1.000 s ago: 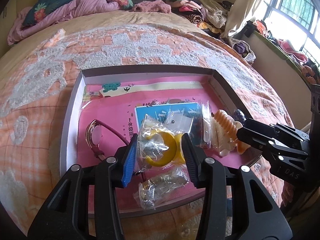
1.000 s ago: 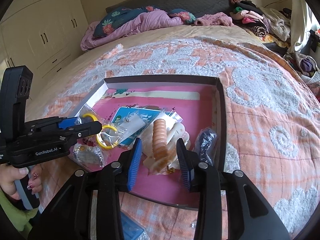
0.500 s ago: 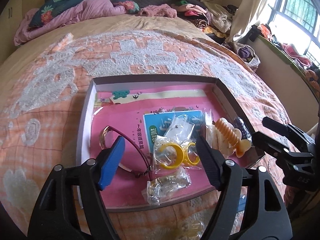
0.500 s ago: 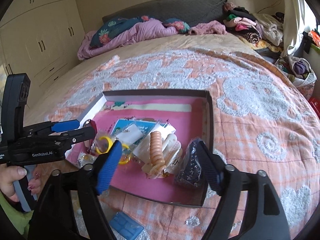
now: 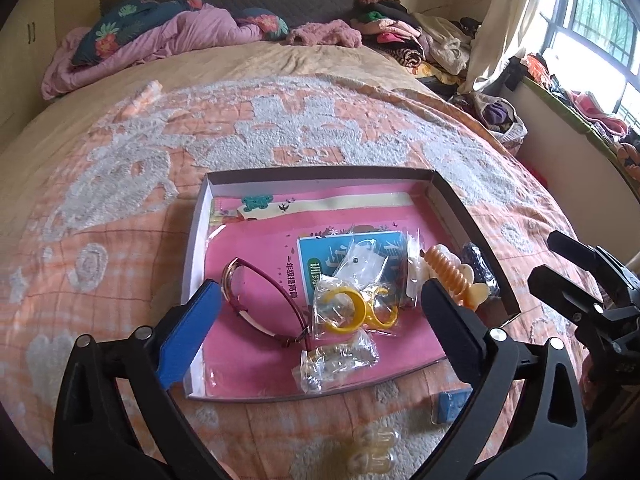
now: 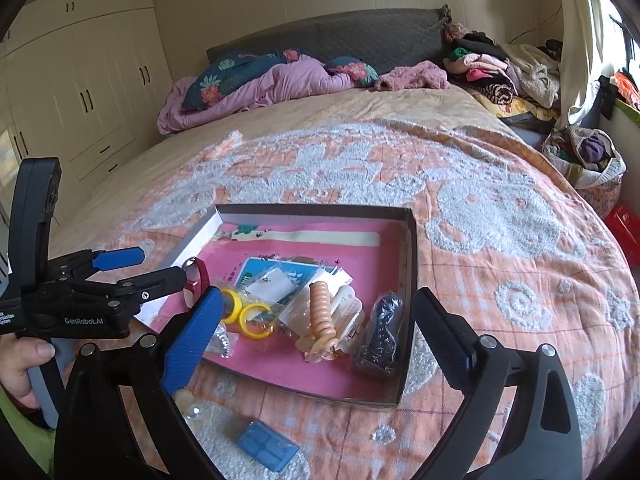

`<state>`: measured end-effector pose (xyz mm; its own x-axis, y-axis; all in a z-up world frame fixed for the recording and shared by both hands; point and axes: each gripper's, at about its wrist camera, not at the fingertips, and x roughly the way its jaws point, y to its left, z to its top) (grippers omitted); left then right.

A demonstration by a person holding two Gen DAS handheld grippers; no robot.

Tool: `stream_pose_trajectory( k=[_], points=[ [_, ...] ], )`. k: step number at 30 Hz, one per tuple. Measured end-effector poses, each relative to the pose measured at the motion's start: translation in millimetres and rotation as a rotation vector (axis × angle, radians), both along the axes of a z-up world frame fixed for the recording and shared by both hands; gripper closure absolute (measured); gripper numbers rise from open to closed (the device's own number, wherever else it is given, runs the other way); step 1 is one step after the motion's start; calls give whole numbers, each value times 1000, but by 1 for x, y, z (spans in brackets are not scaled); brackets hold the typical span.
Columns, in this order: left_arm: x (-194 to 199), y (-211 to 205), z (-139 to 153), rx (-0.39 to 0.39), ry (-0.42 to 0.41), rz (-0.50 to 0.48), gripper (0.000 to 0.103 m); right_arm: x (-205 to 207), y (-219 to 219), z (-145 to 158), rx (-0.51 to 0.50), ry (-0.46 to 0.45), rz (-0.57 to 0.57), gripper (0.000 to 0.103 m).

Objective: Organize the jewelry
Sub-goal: 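Withdraw both tools from the box toward the pearl earrings and blue box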

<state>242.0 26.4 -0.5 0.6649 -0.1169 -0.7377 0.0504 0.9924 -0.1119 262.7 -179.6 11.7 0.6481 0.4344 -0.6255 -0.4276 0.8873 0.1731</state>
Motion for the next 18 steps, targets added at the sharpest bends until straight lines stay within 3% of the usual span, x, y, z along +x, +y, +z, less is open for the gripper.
stream_pose_trajectory(
  k=[18],
  points=[
    [-39, -4, 39, 12, -85, 18, 10, -40, -5, 43, 33, -92, 8, 7]
  ],
)
